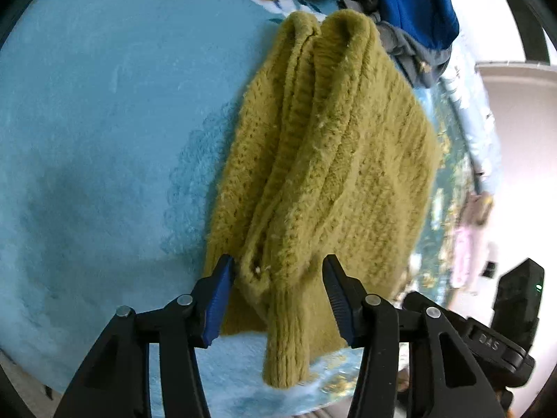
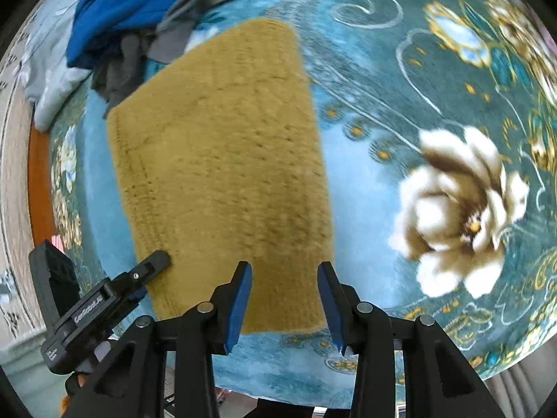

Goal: Fold clothes

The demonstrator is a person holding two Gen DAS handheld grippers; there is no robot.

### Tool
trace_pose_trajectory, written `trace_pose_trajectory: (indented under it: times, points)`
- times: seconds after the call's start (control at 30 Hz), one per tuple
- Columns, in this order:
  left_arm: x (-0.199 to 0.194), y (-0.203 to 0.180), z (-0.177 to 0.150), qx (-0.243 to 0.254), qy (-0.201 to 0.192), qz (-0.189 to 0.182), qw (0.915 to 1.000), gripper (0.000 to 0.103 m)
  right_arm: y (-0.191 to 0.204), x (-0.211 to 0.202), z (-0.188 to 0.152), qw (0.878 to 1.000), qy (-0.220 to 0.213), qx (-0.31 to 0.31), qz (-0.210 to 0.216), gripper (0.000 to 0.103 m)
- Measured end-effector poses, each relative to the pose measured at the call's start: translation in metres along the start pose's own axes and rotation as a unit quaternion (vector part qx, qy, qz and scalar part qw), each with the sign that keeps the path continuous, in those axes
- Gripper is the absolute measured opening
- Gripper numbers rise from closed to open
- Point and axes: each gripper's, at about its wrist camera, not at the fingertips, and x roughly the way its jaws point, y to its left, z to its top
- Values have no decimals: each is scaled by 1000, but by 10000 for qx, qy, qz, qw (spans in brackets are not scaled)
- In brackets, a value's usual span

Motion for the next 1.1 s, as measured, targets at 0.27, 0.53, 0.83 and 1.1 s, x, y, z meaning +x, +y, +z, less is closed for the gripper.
trace_pose_trajectory:
  times: [0.27,0.53,0.83,1.1]
  points:
    - [-50,-39,-15,1035,-733,-410,9911,20,-9,-3,7,9999,-15,71,104,43]
    - [-18,45,-22,-492,-483,-278,9972,26,-15,-1,13,9996,-4,115,248,43]
    - [-40,49,-13,-266,-362,-122,9989,41,-28,11,13,9983,-3,358,461,49]
    - [-52,12,31,681,-635,123,9956,52,-27,21,13,9968,-23,446,663,49]
